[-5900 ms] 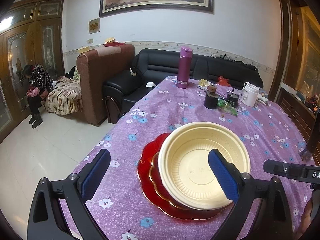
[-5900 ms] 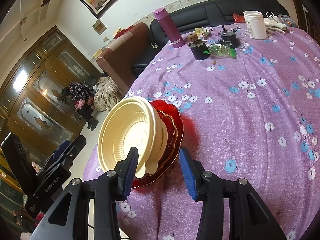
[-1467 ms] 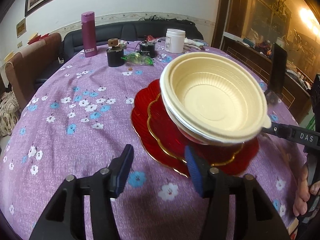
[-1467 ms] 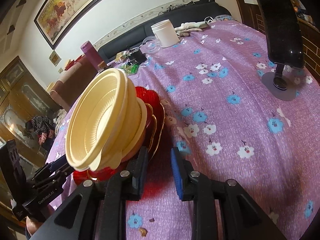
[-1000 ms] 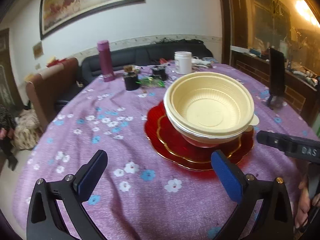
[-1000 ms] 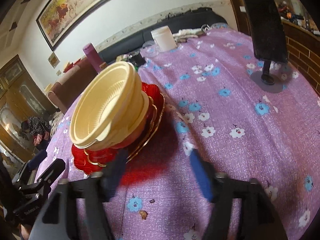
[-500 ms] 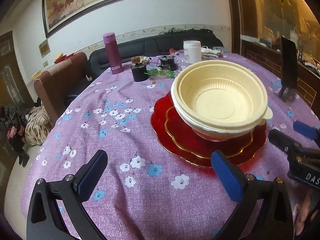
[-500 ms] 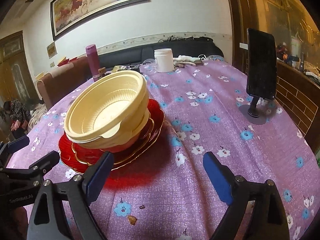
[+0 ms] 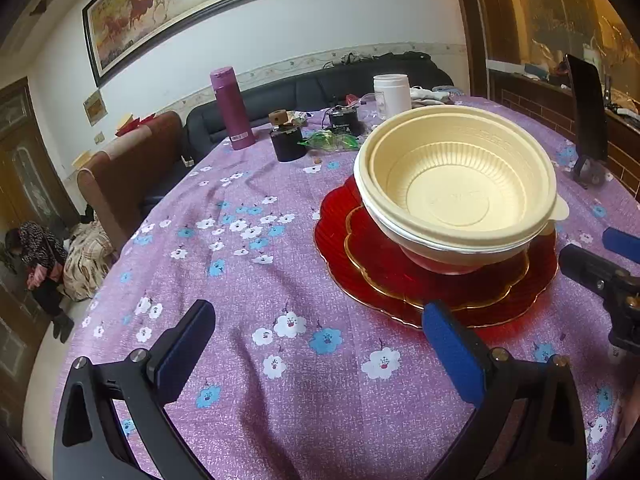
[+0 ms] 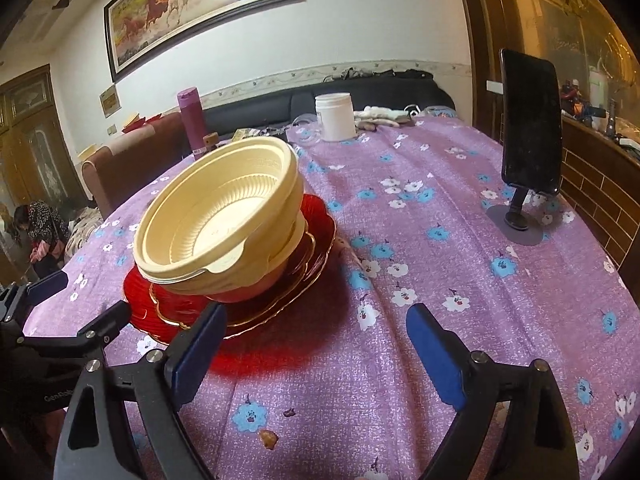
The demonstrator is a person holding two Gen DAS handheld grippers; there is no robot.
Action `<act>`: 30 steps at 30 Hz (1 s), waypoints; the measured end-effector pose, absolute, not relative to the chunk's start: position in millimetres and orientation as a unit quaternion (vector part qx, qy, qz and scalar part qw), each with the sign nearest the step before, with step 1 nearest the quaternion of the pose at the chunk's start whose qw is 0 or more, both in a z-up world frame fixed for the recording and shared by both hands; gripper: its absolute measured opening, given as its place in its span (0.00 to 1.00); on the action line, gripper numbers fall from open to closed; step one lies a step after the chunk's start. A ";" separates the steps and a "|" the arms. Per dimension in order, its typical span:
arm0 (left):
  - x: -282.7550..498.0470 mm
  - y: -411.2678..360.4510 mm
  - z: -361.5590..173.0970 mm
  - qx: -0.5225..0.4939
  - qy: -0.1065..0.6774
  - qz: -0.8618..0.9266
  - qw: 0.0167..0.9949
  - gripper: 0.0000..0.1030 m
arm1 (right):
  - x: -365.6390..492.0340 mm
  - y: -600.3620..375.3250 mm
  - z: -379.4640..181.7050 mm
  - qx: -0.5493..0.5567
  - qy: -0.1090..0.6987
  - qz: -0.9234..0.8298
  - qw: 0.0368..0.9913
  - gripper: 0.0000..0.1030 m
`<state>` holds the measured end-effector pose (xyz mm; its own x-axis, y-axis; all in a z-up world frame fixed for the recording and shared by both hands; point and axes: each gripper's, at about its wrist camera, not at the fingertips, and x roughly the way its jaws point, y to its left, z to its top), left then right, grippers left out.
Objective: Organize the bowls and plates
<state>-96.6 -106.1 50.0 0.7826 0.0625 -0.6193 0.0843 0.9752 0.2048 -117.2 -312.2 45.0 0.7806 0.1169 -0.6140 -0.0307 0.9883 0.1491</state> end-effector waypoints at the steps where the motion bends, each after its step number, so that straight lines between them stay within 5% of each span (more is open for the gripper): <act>1: -97.2 -105.2 49.9 0.111 0.329 -0.003 0.938 1.00 | -115.4 -312.9 44.4 0.067 0.332 0.039 0.940 0.91; 30: -94.3 -97.9 49.1 0.100 0.332 0.000 0.938 1.00 | -111.4 -315.0 42.5 0.077 0.344 0.036 0.935 0.91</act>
